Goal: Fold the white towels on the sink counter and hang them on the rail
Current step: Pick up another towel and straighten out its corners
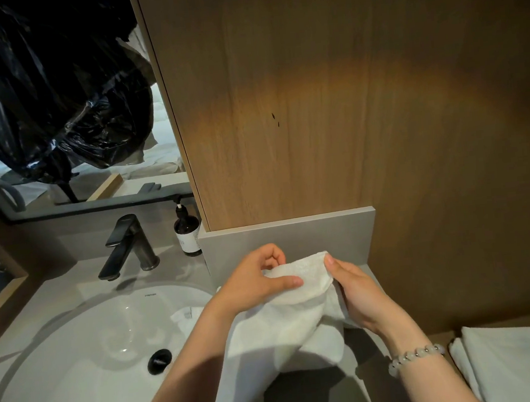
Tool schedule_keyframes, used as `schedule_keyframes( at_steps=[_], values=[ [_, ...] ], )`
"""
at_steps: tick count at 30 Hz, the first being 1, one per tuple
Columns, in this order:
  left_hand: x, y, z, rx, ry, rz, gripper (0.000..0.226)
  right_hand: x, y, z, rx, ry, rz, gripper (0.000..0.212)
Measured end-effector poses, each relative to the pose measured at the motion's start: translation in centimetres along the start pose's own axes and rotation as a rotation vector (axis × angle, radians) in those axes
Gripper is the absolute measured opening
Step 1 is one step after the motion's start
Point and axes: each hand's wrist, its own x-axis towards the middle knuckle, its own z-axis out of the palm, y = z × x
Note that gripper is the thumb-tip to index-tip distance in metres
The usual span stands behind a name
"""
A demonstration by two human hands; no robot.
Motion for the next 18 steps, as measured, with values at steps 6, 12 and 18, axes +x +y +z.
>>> schedule_keyframes(
  at_steps=[6,12,18],
  values=[
    [0.5,0.8,1.2,0.092,0.281,0.066,0.035,0.2,-1.8,1.0,-0.292,0.251,-0.151,0.024],
    [1.1,1.6,1.8,0.263,0.518,0.242,0.043,0.9,-5.1,1.0,-1.063,0.531,-0.294,0.029],
    [2.0,3.8,1.3,0.280,0.586,0.374,0.033,2.0,-7.9,2.3,-1.034,0.626,-0.359,0.030]
  ],
)
